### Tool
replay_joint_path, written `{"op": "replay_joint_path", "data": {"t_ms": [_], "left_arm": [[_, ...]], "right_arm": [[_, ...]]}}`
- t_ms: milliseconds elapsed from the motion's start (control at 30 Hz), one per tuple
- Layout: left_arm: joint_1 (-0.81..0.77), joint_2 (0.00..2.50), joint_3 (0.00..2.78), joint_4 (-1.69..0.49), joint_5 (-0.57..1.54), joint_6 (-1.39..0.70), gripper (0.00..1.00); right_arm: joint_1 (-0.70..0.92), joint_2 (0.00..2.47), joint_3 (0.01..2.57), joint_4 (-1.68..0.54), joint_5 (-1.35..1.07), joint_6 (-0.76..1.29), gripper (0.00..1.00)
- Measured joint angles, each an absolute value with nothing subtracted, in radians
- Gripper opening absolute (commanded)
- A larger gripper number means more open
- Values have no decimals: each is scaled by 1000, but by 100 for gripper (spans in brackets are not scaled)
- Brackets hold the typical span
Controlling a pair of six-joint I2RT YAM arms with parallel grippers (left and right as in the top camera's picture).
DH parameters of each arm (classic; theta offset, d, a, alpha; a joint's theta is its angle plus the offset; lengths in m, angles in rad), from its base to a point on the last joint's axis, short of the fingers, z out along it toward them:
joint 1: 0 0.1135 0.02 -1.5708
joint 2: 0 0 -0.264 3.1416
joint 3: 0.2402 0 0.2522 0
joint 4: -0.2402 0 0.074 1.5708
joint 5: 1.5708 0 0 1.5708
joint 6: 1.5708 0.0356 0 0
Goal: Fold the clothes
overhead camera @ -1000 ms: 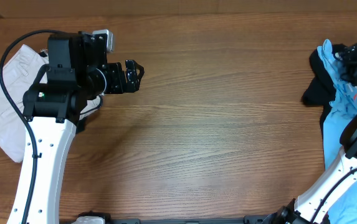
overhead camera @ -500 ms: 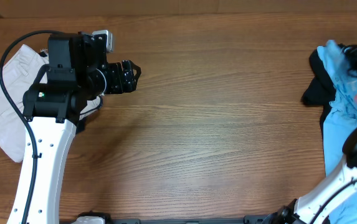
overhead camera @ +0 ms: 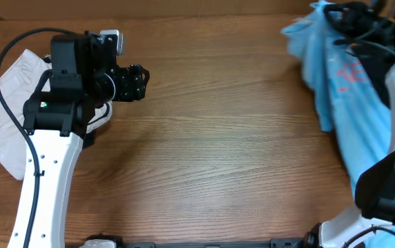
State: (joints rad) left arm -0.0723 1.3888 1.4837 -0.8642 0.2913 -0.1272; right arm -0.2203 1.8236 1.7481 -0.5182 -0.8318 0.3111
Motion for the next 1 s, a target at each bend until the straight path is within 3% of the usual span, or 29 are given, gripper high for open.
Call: {"op": "replay_joint_path", "data": {"t_ms": [333,500,567,600,633,667,700,733,767,800,1000], "left_arm": [[-73,1372,1600,-880,209,-60,77],[-73,1363,1602,-922,188,-23,83],[-73,1363,1602,-926,186,-18,90],[-73,1363,1602,-929,186,-17,100],[-73,1364,1602,-930,187,-15,98],[-72,1364,1602,-930,197,-11,80],[-72,1364,1602,-932,212,-8,53],[-73,1370,1602,-933,237,-3,52],[-73,1377,1602,-934,256,-4,70],[-77,1393,1604,-942,292,7,73],[-197,1592,1605,-957,399,59,78]], "right_arm": [[130,1710,1748,-620,-842,233,4],[163,1709,1748,-641,-665,216,4],[129,1709,1748,-641,-580,213,4],[114,1709,1748,-642,-553,213,4],[105,1709,1748,-642,-540,212,4],[104,1709,1748,-643,-530,212,4],[105,1710,1748,-644,-529,212,4],[114,1709,1748,-645,-534,212,4],[121,1710,1748,-644,-540,212,4],[128,1709,1748,-643,-545,212,4],[155,1710,1748,-604,-616,213,4]]}}
